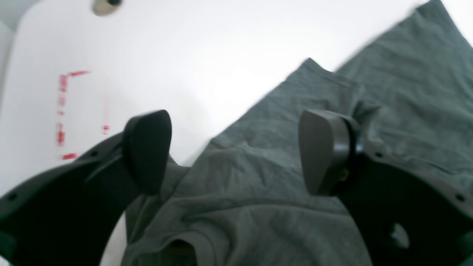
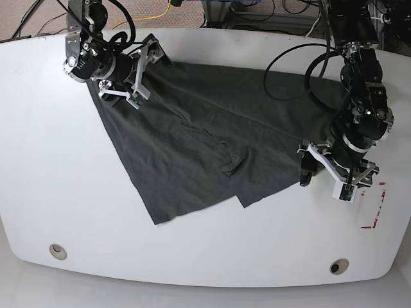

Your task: Layout the t-shirt on the table in an organized manner, then fold the t-shirt properly

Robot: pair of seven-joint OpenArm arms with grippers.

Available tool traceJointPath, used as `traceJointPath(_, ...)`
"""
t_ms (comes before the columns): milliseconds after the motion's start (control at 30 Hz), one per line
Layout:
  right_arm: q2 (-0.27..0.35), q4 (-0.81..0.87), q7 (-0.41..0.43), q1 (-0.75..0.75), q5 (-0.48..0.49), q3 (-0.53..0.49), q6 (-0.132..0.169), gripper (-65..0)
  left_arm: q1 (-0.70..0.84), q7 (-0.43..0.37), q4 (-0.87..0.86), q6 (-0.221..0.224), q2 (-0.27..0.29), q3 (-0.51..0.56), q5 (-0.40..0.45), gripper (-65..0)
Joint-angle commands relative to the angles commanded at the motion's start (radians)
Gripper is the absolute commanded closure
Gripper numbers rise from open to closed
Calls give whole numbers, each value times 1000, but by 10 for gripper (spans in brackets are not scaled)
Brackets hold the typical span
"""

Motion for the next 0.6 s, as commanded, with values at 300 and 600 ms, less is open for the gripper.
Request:
traceJointPath(300,64,3,115,-63,0,8,0,-650,6,0,0,0,0,0,0,-511)
traceJointPath(600,-55,-3,120,-46,0,327,0,-650,6,0,2,-2,0,-3,-8,-511)
